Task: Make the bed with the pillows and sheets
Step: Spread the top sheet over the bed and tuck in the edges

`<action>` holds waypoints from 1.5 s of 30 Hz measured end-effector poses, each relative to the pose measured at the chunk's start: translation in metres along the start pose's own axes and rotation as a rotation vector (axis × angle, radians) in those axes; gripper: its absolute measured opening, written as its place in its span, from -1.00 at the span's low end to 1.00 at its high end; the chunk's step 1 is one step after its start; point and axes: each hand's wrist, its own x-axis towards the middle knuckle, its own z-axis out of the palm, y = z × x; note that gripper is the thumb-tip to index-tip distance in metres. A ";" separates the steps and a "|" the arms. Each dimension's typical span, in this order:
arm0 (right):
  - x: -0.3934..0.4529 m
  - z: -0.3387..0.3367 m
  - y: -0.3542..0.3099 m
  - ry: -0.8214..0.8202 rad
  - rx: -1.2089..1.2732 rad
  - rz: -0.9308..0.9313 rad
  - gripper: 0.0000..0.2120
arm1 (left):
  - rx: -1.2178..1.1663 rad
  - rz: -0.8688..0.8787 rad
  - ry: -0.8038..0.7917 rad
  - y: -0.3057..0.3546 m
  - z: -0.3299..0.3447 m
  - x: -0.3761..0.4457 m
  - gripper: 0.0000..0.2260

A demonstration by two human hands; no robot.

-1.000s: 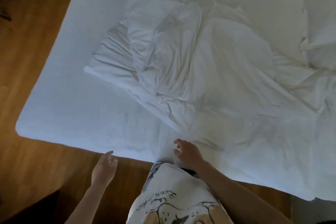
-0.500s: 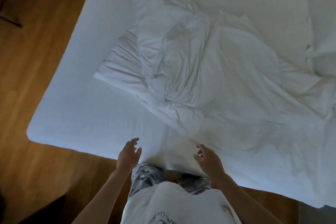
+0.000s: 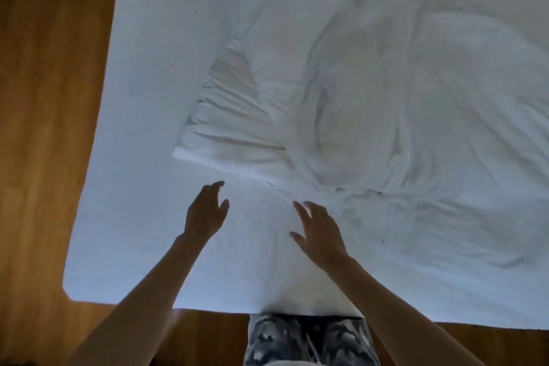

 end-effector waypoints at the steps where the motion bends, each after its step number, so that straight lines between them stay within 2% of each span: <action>1: 0.029 0.010 -0.009 0.032 -0.020 -0.047 -0.22 | 0.021 -0.003 0.023 -0.009 -0.002 0.025 -0.55; 5: 0.147 0.043 -0.026 0.146 -0.127 -0.186 -0.06 | 0.056 -0.056 0.120 -0.044 0.002 0.120 -0.36; 7: 0.191 0.058 -0.025 0.157 -0.179 -0.151 0.01 | 0.063 -0.072 0.171 -0.064 0.003 0.163 -0.17; 9: 0.220 0.074 -0.018 0.159 -0.222 -0.107 0.04 | 0.071 -0.065 0.158 -0.076 0.001 0.200 0.02; 11: 0.237 0.083 -0.013 0.156 -0.280 -0.105 0.03 | 0.062 -0.076 0.124 -0.079 0.000 0.224 0.08; 12: 0.245 0.087 -0.009 0.153 -0.296 -0.106 0.01 | 0.043 -0.090 0.117 -0.076 0.001 0.230 0.04; 14: 0.260 0.084 -0.006 0.135 -0.305 -0.090 -0.08 | -0.030 -0.107 0.147 -0.064 0.005 0.232 -0.18; 16: 0.270 0.073 -0.006 0.122 -0.258 -0.097 -0.24 | -0.098 -0.130 0.166 -0.051 0.011 0.221 -0.40; 18: 0.267 0.055 -0.009 0.082 -0.217 -0.137 -0.39 | -0.185 -0.154 0.150 -0.041 0.013 0.197 -0.52; 22: 0.229 0.013 -0.014 0.071 -0.177 -0.131 -0.55 | -0.329 -0.111 0.166 -0.021 -0.015 0.137 -0.66; 24: 0.195 -0.012 -0.018 0.064 -0.165 -0.112 -0.57 | -0.331 -0.066 0.150 -0.010 -0.034 0.103 -0.69; 27: 0.133 -0.044 -0.024 -0.031 -0.130 -0.118 -0.56 | -0.293 -0.052 0.107 0.001 -0.057 0.035 -0.70; 31: 0.035 -0.057 -0.045 0.123 -0.141 -0.245 -0.59 | -0.197 -0.114 0.110 -0.008 -0.077 -0.069 -0.60; 33: -0.002 -0.055 -0.060 0.001 0.008 -0.237 -0.49 | -0.151 -0.179 0.129 -0.019 -0.075 -0.106 -0.51; 35: -0.035 -0.042 -0.068 -0.231 0.044 -0.160 -0.39 | -0.059 -0.259 0.101 -0.034 -0.056 -0.131 -0.51; 37: -0.064 -0.025 -0.067 -0.364 -0.052 -0.162 -0.36 | 0.078 -0.329 -0.043 -0.050 -0.029 -0.153 -0.52; 39: -0.089 -0.013 -0.067 -0.447 -0.094 -0.145 -0.36 | 0.203 -0.372 -0.210 -0.061 -0.006 -0.175 -0.44; 41: -0.109 -0.014 -0.065 -0.426 -0.014 -0.064 -0.40 | 0.178 -0.388 -0.245 -0.061 0.006 -0.194 -0.44; 45: -0.134 -0.025 -0.052 -0.346 0.075 0.025 -0.49 | 0.046 -0.288 -0.157 -0.047 0.013 -0.219 -0.54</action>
